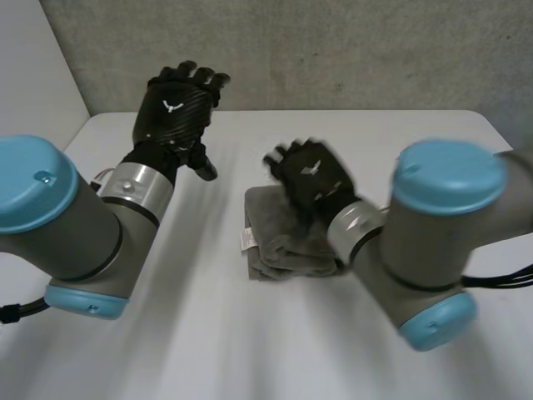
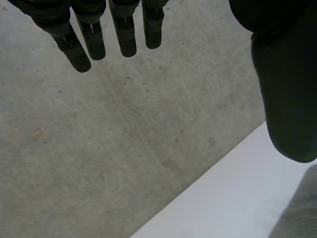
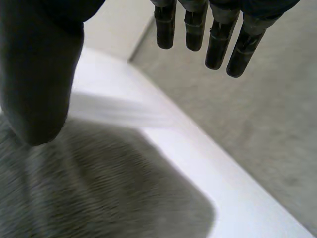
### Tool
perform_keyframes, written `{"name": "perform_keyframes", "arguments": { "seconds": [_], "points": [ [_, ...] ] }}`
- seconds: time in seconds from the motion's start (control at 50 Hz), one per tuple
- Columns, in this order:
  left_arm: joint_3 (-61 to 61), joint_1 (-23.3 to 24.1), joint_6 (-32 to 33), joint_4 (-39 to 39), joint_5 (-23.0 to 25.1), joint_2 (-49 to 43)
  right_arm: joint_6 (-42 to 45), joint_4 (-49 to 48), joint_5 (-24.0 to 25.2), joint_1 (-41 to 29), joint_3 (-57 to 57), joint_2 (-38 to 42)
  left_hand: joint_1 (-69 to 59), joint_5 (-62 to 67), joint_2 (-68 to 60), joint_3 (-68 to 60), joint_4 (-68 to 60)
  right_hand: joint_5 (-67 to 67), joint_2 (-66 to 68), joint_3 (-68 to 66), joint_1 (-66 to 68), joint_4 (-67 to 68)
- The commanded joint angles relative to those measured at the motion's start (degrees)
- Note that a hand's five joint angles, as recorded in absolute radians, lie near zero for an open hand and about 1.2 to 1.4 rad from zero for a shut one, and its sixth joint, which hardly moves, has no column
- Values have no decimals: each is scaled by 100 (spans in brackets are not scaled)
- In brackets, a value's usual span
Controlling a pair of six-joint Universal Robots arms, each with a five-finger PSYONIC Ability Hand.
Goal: Fold the towel.
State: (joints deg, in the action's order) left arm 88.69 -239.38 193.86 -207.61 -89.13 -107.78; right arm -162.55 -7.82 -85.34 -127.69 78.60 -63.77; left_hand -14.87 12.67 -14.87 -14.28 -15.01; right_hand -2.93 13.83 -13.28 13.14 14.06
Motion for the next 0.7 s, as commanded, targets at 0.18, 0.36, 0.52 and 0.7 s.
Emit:
{"name": "perform_keyframes", "arguments": {
  "seconds": [0.18,0.36,0.52,0.7],
  "points": [
    [-431,743,-358,687,-8,-1377,-788,148,-17,701,42,486,280,-1060,281,222,294,293,-383,328,-314,-406],
    [-659,902,-331,827,-166,-2132,-576,492,-17,833,-301,1253,264,-1043,264,205,277,293,-383,328,-314,-406],
    [-765,831,-375,1082,-254,-2037,-576,553,-17,825,-407,1314,280,-1060,281,222,294,293,-383,328,-314,-406],
    [-783,691,-428,1293,-272,-966,-655,606,-79,816,-293,174,347,-1127,348,289,361,293,-383,328,-314,-406]
  ]
}}
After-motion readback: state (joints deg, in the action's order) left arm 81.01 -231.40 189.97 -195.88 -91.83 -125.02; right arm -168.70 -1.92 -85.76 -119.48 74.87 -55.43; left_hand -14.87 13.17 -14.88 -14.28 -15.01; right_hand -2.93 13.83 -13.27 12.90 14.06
